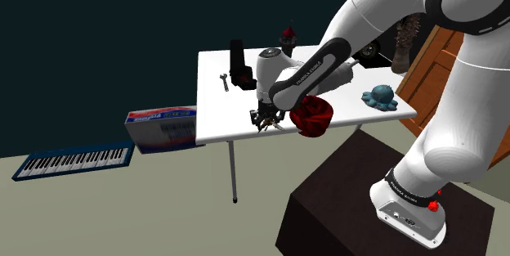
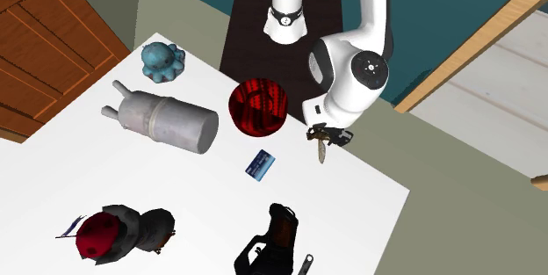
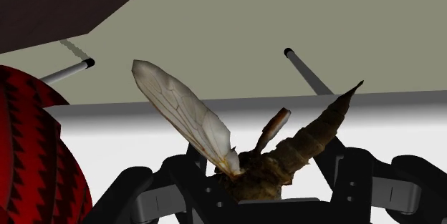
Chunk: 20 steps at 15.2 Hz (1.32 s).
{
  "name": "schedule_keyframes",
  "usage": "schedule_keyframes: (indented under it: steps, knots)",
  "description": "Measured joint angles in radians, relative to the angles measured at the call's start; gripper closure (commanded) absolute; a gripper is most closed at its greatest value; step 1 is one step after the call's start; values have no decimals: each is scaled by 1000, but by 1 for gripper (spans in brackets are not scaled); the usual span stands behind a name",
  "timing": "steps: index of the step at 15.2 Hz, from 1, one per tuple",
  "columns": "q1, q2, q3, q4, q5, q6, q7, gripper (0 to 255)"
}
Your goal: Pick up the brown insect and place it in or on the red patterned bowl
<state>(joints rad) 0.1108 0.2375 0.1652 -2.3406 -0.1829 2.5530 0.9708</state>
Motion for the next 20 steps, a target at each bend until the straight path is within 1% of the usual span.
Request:
schedule_keyframes:
  steps: [9, 20]
  knots:
    - [-1, -6, 1, -1, 3, -6, -3, 255]
    - [-10, -125, 19, 15, 58, -135, -46, 255]
